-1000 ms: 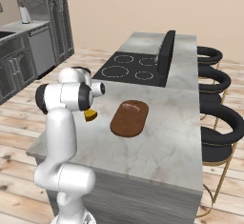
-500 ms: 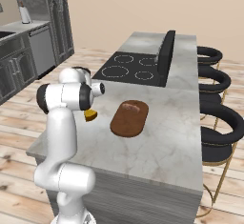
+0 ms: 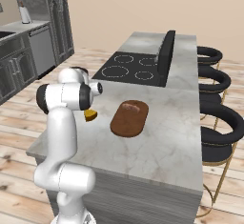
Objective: Retrieve the reheated potato from the microwave, then place the potato, cheese, and condiment on the cutting board.
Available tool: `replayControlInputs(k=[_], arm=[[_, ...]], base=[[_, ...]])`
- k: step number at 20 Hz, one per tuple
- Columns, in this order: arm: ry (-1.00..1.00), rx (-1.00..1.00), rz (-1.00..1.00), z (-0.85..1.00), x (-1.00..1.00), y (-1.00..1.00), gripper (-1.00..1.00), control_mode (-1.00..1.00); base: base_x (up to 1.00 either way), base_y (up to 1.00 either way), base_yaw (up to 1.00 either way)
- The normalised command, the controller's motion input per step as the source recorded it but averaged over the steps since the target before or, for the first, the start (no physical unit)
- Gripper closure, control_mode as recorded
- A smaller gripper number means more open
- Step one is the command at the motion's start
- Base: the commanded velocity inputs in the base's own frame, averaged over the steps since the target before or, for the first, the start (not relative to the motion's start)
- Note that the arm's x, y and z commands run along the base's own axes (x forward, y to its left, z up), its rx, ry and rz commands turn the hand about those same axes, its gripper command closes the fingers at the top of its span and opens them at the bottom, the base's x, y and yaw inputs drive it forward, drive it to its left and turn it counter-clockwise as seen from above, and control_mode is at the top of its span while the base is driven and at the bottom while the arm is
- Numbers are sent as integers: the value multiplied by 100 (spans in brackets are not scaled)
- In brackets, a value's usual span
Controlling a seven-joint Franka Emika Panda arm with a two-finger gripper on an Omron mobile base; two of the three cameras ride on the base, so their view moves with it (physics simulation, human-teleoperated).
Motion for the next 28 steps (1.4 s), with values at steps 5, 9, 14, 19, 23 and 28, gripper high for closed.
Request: replayControlInputs(k=[5,9,14,19,23,28], arm=[[0,0,0,-6,14,1,100,-100],[0,0,0,-7,13,-3,100,-100],[0,0,0,-6,5,-10,100,-100],[0,0,0,3,-5,-12,100,-100],[0,0,0,32,-23,-19,100,-100],[0,1,0,48,-29,-34,100,-100]], base=[[0,0,0],[0,0,0],[0,0,0],[0,0,0],[0,0,0],[0,0,0]])
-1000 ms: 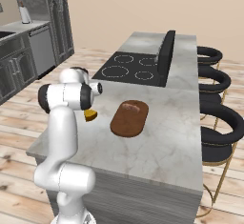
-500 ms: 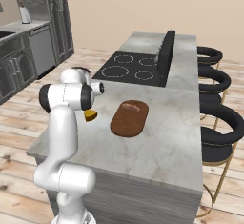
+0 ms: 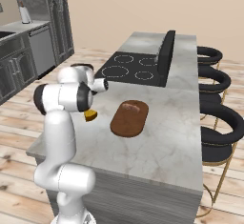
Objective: Retrieve the reheated potato from the microwave, then place the potato, cheese, and condiment on the cutting board.
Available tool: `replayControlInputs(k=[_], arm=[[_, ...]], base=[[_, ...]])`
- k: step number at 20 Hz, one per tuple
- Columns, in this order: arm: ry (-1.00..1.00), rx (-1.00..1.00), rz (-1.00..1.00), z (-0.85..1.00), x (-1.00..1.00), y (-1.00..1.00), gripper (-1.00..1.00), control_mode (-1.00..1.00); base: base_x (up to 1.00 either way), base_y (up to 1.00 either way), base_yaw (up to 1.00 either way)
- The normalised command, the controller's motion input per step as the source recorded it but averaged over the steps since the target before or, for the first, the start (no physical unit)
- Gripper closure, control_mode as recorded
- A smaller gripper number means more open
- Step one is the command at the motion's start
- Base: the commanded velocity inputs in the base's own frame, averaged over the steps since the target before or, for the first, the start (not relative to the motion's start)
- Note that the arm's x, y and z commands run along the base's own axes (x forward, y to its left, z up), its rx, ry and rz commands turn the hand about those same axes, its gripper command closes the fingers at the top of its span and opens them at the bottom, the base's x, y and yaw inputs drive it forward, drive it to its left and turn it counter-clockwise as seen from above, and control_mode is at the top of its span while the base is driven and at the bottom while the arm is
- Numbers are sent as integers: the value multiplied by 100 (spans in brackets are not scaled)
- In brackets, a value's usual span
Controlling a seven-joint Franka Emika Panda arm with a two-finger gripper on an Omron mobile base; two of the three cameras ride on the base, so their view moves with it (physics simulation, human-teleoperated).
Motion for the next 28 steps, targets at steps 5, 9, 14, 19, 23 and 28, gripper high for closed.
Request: replayControlInputs(k=[5,9,14,19,23,28], arm=[[0,4,0,40,-28,-56,100,-100],[0,7,0,24,-21,-65,100,-100],[0,7,1,9,-18,-77,100,-100],[0,5,2,6,-14,-73,100,-100],[0,2,3,9,-7,-65,100,-100],[0,0,7,7,-3,-60,100,-100]], base=[[0,0,0],[0,0,0],[0,0,0],[0,0,0],[0,0,0],[0,0,0]])
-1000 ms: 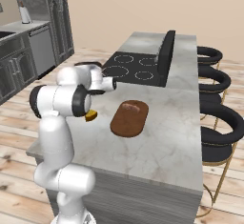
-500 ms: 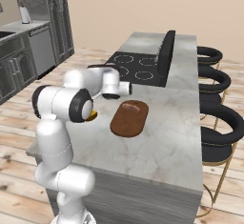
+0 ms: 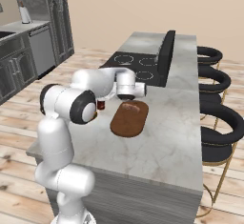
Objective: Retrieve the reheated potato from the microwave, then place the potato, cheese, and condiment on the cutting board.
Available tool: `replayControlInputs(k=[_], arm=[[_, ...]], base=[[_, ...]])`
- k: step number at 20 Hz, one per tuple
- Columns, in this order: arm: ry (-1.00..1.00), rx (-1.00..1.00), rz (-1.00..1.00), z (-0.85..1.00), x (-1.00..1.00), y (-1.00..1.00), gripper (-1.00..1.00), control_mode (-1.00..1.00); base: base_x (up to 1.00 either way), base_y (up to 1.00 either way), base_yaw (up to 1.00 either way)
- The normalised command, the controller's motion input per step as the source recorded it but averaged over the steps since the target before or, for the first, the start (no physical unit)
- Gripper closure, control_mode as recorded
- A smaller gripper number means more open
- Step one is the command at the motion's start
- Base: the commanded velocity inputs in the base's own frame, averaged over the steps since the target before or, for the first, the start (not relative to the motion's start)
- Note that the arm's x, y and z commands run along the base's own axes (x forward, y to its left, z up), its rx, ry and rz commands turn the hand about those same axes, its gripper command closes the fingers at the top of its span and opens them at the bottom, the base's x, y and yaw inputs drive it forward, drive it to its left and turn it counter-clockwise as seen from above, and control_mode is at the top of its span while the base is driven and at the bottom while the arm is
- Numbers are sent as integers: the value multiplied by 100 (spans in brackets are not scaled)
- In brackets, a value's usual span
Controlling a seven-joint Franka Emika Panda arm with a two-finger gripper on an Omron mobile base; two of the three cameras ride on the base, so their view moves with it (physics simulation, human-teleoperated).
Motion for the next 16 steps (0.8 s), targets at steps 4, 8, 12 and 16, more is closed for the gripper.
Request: replayControlInputs(k=[4,8,12,16], arm=[[0,0,13,4,-14,-58,100,-100],[0,0,13,0,-28,-52,100,-100],[0,0,10,0,-15,-50,100,-100],[-2,0,6,-1,0,-42,100,-100]], base=[[0,0,0],[0,0,0],[0,0,0],[0,0,0]])
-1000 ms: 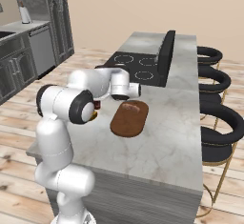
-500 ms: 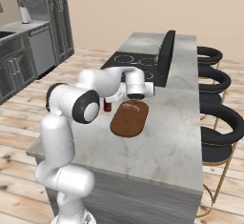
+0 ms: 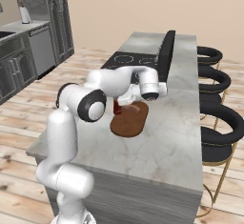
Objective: Retrieve the reheated potato from the microwave, then place the potato, cheese, and condiment on the cutting board.
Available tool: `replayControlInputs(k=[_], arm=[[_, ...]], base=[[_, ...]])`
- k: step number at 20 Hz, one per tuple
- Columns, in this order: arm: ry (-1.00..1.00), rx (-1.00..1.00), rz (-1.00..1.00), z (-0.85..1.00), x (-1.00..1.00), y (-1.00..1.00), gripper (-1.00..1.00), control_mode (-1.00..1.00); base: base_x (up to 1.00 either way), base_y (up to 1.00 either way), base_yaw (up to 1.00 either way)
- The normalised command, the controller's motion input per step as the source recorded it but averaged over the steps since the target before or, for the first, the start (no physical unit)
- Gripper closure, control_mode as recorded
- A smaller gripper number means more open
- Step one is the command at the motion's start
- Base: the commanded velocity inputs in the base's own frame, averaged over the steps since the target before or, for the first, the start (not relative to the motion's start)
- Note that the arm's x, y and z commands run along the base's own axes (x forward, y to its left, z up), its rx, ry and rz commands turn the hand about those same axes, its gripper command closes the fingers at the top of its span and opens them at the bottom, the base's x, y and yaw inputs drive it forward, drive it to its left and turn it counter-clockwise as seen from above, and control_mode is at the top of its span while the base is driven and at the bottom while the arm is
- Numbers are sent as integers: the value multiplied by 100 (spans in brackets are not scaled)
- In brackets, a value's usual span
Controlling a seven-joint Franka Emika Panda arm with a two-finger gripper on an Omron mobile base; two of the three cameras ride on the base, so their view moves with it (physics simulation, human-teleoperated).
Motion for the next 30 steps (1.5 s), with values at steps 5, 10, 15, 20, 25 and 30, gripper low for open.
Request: replayControlInputs(k=[5,10,15,20,25,30], arm=[[-5,0,6,-5,1,-24,100,-100],[-6,0,5,-12,2,-8,100,-100],[-5,0,6,-19,0,0,100,-100],[-1,0,5,-16,10,0,100,-100],[0,0,4,-11,15,0,100,-100],[0,0,4,-9,14,-7,100,-100]], base=[[0,0,0],[0,0,0],[0,0,0],[0,0,0],[0,0,0],[0,0,0]])
